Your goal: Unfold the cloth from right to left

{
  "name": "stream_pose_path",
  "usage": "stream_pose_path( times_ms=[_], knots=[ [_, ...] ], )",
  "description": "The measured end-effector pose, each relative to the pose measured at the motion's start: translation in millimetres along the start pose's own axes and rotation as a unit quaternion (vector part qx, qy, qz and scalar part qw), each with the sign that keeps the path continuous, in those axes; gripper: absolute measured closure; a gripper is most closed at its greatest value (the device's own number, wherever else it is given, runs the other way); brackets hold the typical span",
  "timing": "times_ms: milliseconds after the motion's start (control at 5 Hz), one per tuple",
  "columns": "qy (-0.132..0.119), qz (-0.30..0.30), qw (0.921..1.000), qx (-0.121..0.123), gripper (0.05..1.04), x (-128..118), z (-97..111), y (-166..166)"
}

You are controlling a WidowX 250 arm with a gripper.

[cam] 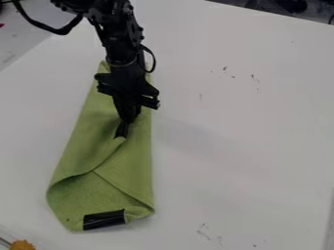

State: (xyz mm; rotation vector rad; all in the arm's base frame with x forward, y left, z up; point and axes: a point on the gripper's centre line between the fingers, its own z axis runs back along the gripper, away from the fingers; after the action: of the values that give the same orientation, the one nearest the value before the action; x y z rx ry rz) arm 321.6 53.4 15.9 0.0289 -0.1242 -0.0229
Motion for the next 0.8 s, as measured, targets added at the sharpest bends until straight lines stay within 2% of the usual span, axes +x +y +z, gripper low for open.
stream_pose_path(
  times_ms=[200,400,600,800],
  knots=[
    [-0.01,-0.009,0.9993,0.035,1.025,4,15,4],
    [-0.038,-0.009,0.9961,0.079,1.025,8,38,29],
    [-0.051,-0.008,0.9948,0.088,1.025,4,43,69],
    [-0.069,0.004,0.9937,0.088,1.025,1,48,100]
  ],
)
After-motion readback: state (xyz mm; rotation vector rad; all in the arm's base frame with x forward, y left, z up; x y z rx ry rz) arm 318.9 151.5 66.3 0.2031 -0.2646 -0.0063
